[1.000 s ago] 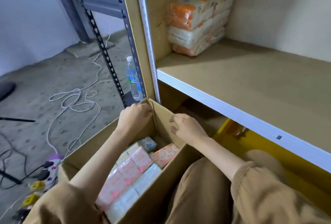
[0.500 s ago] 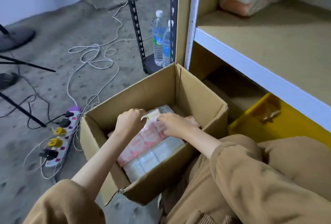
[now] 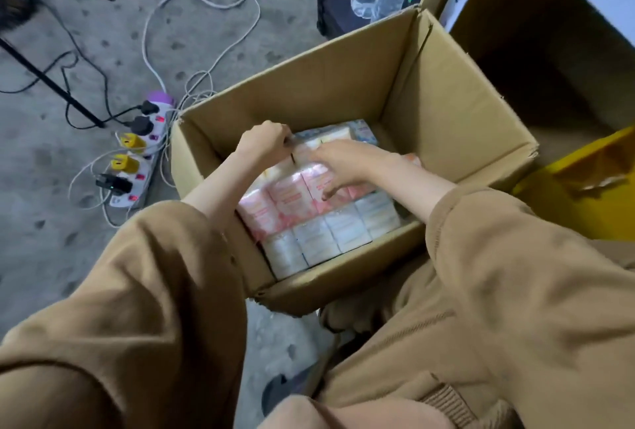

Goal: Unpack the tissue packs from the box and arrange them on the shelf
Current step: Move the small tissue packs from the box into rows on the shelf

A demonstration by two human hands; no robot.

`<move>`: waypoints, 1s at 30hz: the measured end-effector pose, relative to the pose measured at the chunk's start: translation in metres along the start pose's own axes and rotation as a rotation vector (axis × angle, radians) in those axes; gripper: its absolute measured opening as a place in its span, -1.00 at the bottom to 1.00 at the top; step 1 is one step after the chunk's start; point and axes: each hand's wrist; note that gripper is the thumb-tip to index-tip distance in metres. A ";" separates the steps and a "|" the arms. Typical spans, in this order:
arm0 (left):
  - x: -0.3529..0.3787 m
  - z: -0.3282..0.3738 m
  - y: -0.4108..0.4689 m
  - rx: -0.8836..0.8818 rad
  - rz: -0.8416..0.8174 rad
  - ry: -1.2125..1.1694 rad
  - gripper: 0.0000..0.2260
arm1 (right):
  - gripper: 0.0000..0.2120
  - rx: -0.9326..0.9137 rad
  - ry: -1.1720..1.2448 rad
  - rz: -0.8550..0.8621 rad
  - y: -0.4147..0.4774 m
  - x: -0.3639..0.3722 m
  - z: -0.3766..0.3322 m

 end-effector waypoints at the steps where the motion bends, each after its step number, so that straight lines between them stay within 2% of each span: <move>1: 0.001 -0.002 0.004 0.003 -0.013 -0.013 -0.70 | -0.46 -0.004 -0.002 -0.032 0.005 -0.001 0.000; 5: 0.001 -0.009 0.015 0.023 -0.110 -0.098 -0.66 | -0.55 0.003 0.017 -0.166 0.024 -0.010 0.000; 6: 0.000 -0.010 0.017 0.028 -0.133 -0.128 -0.65 | -0.50 -0.003 0.017 -0.182 0.027 -0.012 -0.001; 9: 0.000 -0.014 0.022 0.008 -0.199 -0.200 -0.56 | -0.21 0.008 -0.016 -0.203 0.033 -0.010 0.003; 13: 0.004 -0.019 0.029 -0.073 -0.285 -0.247 -0.40 | -0.30 -0.020 -0.063 -0.233 0.030 -0.011 0.008; 17: 0.006 -0.027 0.035 -0.125 -0.337 -0.305 -0.33 | -0.41 0.016 -0.169 -0.300 0.014 -0.027 0.022; 21: 0.011 -0.026 0.043 -0.140 -0.343 -0.319 -0.35 | -0.24 0.048 -0.218 -0.285 -0.003 -0.026 0.050; 24: 0.013 -0.022 0.048 -0.163 -0.354 -0.363 -0.33 | -0.18 0.077 -0.085 -0.293 -0.010 -0.017 0.056; 27: 0.013 -0.019 0.053 -0.183 -0.379 -0.367 -0.29 | -0.35 0.082 0.097 -0.278 -0.011 -0.014 0.054; 30: 0.016 -0.012 0.056 -0.171 -0.383 -0.357 -0.36 | -0.47 0.098 0.073 -0.255 -0.017 -0.017 0.053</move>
Point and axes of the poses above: each hand's wrist, its own y-axis towards the middle knuckle, its own x-axis out of the palm, z = x × y, and after that the axes turned 14 degrees about -y, right-handed
